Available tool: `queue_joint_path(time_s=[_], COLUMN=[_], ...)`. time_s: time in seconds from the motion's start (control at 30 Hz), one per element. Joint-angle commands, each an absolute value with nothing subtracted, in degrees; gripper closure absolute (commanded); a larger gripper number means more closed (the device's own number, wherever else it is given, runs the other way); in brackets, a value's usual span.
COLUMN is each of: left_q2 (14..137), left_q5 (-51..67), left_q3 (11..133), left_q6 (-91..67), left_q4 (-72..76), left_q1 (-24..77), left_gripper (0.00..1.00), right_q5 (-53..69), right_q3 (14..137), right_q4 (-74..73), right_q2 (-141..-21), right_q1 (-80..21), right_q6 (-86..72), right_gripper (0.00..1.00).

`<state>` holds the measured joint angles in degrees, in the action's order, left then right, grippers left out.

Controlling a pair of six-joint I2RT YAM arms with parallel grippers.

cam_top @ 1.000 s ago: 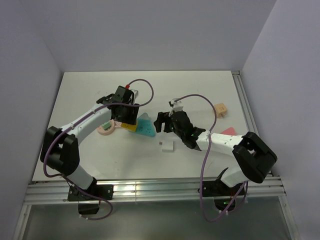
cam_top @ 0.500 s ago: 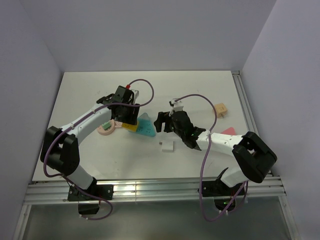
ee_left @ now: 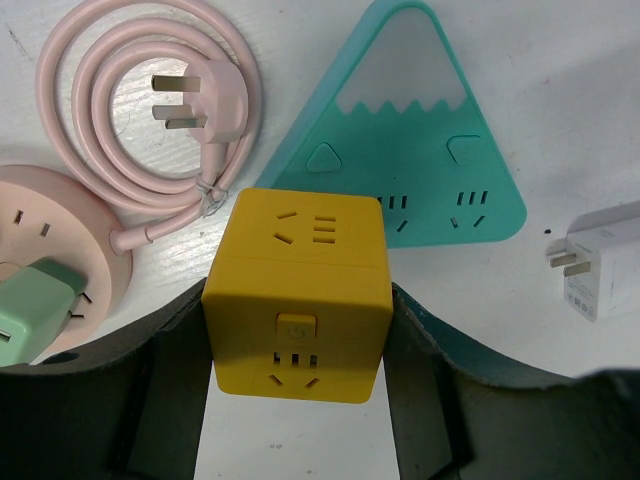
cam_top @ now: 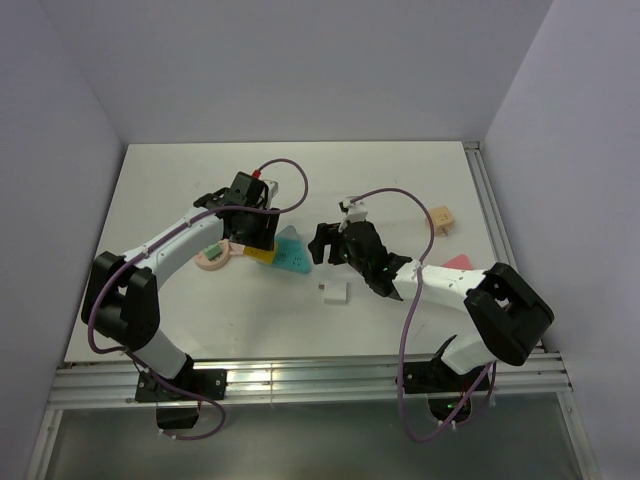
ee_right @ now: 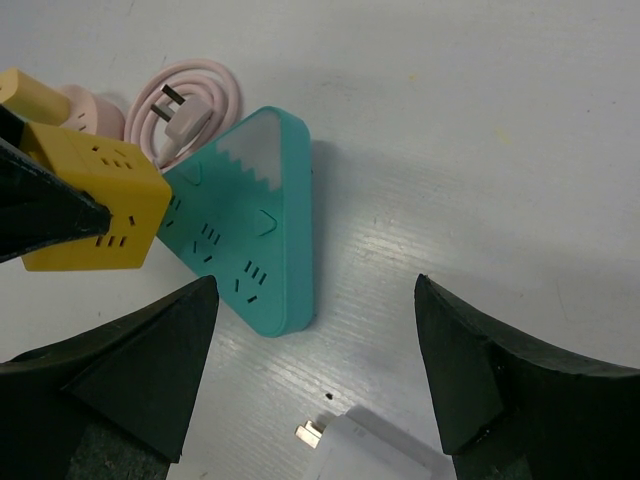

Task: Insert the plug
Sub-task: Insert the plug into the socket.

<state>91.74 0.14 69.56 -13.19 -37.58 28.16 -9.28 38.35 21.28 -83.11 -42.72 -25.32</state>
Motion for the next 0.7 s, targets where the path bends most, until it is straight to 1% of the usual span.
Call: queue_joint_path(time_s=[0.0,0.67], left_q2=[91.93,93.08], left_q5=[0.27,0.26], left_q3=[69.43,69.7], left_q6=[-12.83,-12.66], left_q4=[-35.95,-36.47], left_q1=[28.3,28.92], left_gripper=[1.0,1.0], right_q5=[-8.88,-8.35], right_q3=[40.25,39.99], right_q4=[22.59,22.85], right_q2=[-83.23,-83.06], right_q1=[-42.28,-41.92], right_q6=[-25.75,-25.84], right_gripper=[0.14,0.15])
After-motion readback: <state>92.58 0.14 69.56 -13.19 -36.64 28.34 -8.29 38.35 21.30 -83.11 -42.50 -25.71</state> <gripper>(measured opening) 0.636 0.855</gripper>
